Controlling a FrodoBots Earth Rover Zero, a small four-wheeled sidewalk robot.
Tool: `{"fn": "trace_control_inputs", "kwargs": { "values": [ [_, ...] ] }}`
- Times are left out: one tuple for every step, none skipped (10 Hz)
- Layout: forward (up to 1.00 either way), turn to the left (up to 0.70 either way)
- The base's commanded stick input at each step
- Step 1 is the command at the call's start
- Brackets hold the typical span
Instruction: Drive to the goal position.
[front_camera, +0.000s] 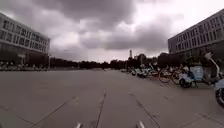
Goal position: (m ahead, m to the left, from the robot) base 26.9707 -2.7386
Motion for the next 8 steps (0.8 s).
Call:
{"fn": "trace_control_inputs", "kwargs": {
  "values": [
    [0.50,0.01],
    [0.50,0.01],
    [0.50,0.01],
    [0.50,0.01],
    [0.50,0.01],
    [0.50,0.01],
    [0.50,0.01],
    [0.50,0.01]
  ]
}}
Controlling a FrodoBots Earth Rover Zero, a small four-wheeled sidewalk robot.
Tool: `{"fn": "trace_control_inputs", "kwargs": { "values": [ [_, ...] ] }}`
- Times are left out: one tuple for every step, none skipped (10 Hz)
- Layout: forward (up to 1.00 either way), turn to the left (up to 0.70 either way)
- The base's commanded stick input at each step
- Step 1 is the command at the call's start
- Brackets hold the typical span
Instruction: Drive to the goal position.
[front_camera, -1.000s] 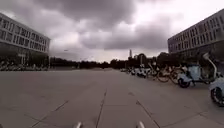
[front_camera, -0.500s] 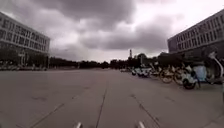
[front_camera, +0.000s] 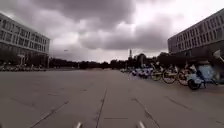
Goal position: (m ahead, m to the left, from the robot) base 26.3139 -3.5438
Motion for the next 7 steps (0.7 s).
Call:
{"fn": "trace_control_inputs", "kwargs": {
  "values": [
    [0.50,0.01],
    [0.50,0.01],
    [0.50,0.01],
    [0.50,0.11],
    [0.50,0.26],
    [0.50,0.26],
    [0.50,0.26]
  ]
}}
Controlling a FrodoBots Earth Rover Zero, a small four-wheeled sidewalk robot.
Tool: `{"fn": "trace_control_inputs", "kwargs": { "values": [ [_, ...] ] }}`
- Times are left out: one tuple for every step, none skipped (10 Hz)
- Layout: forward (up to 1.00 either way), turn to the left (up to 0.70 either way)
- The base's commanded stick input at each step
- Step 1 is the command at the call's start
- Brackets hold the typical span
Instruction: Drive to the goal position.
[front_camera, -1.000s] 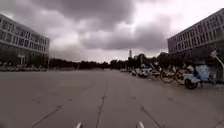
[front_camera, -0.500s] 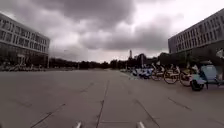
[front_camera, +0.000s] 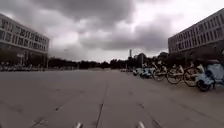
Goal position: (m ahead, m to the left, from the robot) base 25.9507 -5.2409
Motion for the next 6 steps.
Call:
{"fn": "trace_control_inputs", "kwargs": {
  "values": [
    [0.50,0.05],
    [0.50,0.01],
    [0.50,0.01],
    [0.50,0.01],
    [0.50,-0.03],
    [0.50,-0.15]
  ]
}}
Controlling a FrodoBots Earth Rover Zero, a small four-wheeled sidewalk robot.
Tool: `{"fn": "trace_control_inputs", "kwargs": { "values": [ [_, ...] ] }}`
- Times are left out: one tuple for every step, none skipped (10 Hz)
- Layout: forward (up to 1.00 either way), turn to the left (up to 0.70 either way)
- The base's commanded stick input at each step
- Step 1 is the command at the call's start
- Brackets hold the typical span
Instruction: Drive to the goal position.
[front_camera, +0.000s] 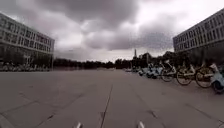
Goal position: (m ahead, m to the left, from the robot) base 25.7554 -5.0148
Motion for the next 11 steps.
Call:
{"fn": "trace_control_inputs", "kwargs": {
  "values": [
    [0.50,-0.24],
    [0.50,-0.15],
    [0.50,-0.03],
    [0.50,0.01],
    [0.50,0.01],
    [0.50,0.01],
    [0.50,-0.03],
    [0.50,-0.21],
    [0.50,-0.22],
    [0.50,-0.24],
    [0.50,-0.17]
  ]
}}
